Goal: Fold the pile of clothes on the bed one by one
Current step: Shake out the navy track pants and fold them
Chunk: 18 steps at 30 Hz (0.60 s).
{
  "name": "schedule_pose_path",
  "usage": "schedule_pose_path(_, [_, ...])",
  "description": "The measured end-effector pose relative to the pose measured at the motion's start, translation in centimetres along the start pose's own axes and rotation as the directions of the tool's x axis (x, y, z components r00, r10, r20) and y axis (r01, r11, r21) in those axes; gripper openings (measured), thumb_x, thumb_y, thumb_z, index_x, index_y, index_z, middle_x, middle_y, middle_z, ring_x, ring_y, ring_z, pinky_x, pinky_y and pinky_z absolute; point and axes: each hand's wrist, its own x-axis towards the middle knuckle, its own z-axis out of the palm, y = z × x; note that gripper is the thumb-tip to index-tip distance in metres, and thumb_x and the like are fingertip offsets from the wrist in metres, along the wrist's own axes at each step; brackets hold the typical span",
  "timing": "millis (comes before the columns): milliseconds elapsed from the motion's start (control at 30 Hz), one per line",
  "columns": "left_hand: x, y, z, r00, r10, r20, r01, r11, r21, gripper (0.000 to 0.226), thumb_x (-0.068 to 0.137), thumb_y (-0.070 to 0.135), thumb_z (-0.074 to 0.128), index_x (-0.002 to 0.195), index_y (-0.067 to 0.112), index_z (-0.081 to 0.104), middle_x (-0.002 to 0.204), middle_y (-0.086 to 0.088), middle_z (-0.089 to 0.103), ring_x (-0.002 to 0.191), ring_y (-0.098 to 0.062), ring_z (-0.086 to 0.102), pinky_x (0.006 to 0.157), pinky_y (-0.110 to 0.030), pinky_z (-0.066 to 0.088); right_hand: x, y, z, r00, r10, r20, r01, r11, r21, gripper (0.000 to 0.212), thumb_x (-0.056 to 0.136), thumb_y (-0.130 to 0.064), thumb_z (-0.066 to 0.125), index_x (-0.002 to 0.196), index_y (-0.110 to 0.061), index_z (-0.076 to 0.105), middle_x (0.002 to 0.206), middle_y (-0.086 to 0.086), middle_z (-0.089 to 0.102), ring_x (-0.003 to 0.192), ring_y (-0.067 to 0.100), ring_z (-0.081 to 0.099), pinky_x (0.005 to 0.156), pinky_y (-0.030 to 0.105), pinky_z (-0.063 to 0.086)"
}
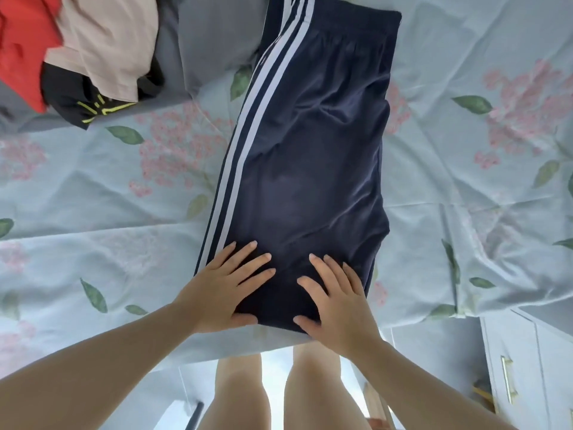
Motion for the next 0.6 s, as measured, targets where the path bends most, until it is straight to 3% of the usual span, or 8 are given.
schedule_pose_path(100, [-1.1, -0.2, 1.0, 0.994, 0.098, 0.051, -0.101, 0.994, 0.05, 0.095, 0.065, 0.068, 0.056, 0.145, 0.024, 0.032, 0.15, -0.002, 0.027, 0.147, -0.031, -0.005, 0.114, -0.05, 0.011, -1.4, -0.3, 1.2, 0.989, -0.077, 0.129, 0.09, 0.991, -0.098, 0.084, 0.047, -0.055, 0.08, 0.121, -0.031, 0.049, 0.144, 0.005, 0.038, 0.133, 0.032, 0.032, 0.108, 0.053, 0.019])
schedule_pose_path(167, [-1.5, -0.7, 1.2, 0.99, 0.135, 0.028, -0.136, 0.988, 0.071, 0.097, 0.062, 0.057, 0.073, 0.144, 0.024, 0.034, 0.15, -0.002, 0.03, 0.145, -0.035, 0.007, 0.114, -0.05, 0.013, -1.5, -0.2, 1.6, 0.979, -0.086, 0.185, 0.113, 0.984, -0.138, 0.093, 0.043, -0.049, 0.084, 0.127, -0.033, 0.047, 0.147, 0.004, 0.035, 0.135, 0.033, 0.03, 0.109, 0.054, 0.017])
schedule_pose_path(267, [-1.5, -1.6, 1.0, 0.982, 0.179, -0.061, -0.173, 0.98, 0.095, 0.085, 0.069, 0.042, 0.076, 0.141, 0.021, 0.037, 0.146, -0.001, 0.041, 0.138, -0.033, 0.027, 0.114, -0.048, 0.015, -1.2, 0.5, 1.9, 0.981, -0.112, 0.155, 0.135, 0.98, -0.148, 0.098, 0.043, -0.043, 0.086, 0.131, -0.034, 0.043, 0.148, 0.003, 0.033, 0.135, 0.032, 0.03, 0.108, 0.052, 0.018])
schedule_pose_path(400, [-1.5, -2.1, 0.8, 0.978, 0.196, -0.076, -0.186, 0.976, 0.112, 0.065, 0.08, 0.025, 0.061, 0.14, 0.018, 0.036, 0.144, 0.0, 0.045, 0.138, -0.031, 0.029, 0.115, -0.044, 0.012, -1.2, 0.8, 1.7, 0.985, -0.135, 0.103, 0.149, 0.979, -0.137, 0.085, 0.054, -0.032, 0.083, 0.131, -0.032, 0.045, 0.146, 0.002, 0.042, 0.134, 0.03, 0.032, 0.111, 0.05, 0.022])
schedule_pose_path(500, [-1.6, -2.2, 0.8, 0.981, 0.181, -0.073, -0.173, 0.98, 0.098, 0.051, 0.088, 0.023, 0.036, 0.138, 0.018, 0.04, 0.142, 0.001, 0.048, 0.139, -0.028, 0.029, 0.115, -0.041, 0.012, -1.1, 1.0, 1.6, 0.989, -0.149, 0.01, 0.149, 0.985, -0.084, 0.049, 0.074, -0.028, 0.057, 0.123, -0.027, 0.059, 0.138, 0.0, 0.053, 0.132, 0.028, 0.034, 0.111, 0.046, 0.022])
schedule_pose_path(600, [-1.8, -2.5, -0.1, 0.981, 0.175, -0.083, -0.174, 0.985, 0.017, 0.048, 0.088, 0.025, 0.033, 0.127, 0.019, 0.059, 0.132, 0.005, 0.058, 0.13, -0.021, 0.044, 0.114, -0.036, 0.021, -1.0, 1.3, 1.0, 0.991, -0.135, -0.009, 0.135, 0.991, -0.009, 0.043, 0.08, -0.027, 0.041, 0.111, -0.022, 0.069, 0.128, -0.005, 0.062, 0.13, 0.024, 0.037, 0.112, 0.038, 0.016])
